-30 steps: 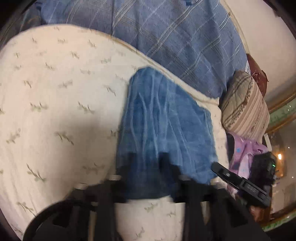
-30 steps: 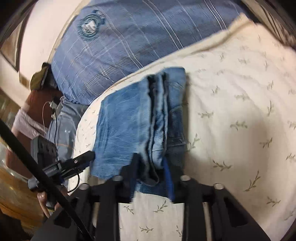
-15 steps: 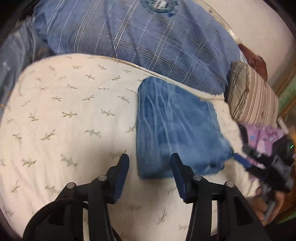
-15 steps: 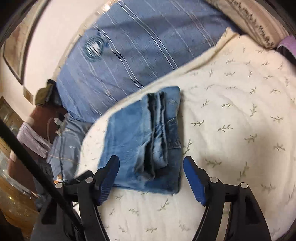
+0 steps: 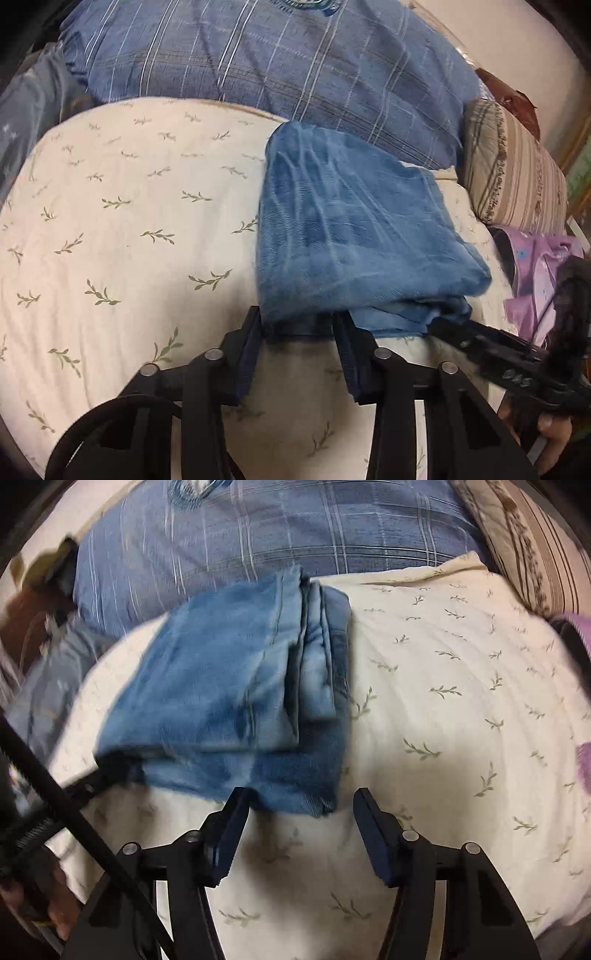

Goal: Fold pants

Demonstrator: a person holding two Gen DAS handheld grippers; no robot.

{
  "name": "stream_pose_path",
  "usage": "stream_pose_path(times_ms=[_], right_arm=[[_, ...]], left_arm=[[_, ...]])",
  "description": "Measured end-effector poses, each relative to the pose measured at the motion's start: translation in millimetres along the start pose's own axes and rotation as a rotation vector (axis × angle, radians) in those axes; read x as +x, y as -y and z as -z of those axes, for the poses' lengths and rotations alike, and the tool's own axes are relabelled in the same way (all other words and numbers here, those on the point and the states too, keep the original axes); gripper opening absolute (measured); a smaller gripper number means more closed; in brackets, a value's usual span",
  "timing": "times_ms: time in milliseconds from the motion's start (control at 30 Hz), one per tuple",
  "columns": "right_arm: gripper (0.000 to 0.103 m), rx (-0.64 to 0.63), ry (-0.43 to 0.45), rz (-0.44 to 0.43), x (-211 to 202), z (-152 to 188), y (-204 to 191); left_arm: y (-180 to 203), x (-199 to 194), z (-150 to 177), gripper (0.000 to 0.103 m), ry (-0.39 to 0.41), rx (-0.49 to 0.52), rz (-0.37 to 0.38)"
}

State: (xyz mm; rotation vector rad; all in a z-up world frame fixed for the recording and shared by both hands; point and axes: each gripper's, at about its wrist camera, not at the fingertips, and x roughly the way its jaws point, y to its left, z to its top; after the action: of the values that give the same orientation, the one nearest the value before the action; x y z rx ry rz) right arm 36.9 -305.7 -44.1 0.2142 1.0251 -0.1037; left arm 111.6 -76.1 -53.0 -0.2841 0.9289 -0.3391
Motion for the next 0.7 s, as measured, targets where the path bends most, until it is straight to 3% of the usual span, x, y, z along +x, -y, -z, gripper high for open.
stream_pose_path(times_ms=[33,67,100,133,200,300,400,600,700], right_arm=[[0.048,0.014,0.012,-0.027,-4,-2,2],[0.039,0.016,0.018,-0.033,-5,-3,2],[0.025,0.005,0.021,0.003,-7,-3,2],[0.024,-0.006,0.015,0.026,-6,-3,1],[0.016,0.018,0.031,-0.007,-14,-4,7],[0.015,0.035,0.059,-0.028,-23,-4,13],[0.015,0.034,-0.019,0.012,-3,-2,12],[0.017,0.041,-0.024,0.017,-2,-5,13],[0.023,0.052,-0.028,-0.008,-5,-1,14]], left_arm=[[-2,0,0,0.015,0.005,-0.007,-0.01],[-6,1,0,0.011,0.015,-0.028,-0.016],[-10,0,-1,0.008,0.014,-0.053,0.003],[-16,-2,-3,0.007,0.012,-0.094,0.046],[-17,-11,-7,0.006,0.03,-0.106,0.09],[-20,-11,-8,0.006,0.012,-0.124,0.108],[-30,14,0,0.007,-0.067,-0.141,0.049],[-34,9,-5,0.01,-0.071,-0.154,0.049],[-23,-3,-1,0.011,-0.029,-0.097,0.0]])
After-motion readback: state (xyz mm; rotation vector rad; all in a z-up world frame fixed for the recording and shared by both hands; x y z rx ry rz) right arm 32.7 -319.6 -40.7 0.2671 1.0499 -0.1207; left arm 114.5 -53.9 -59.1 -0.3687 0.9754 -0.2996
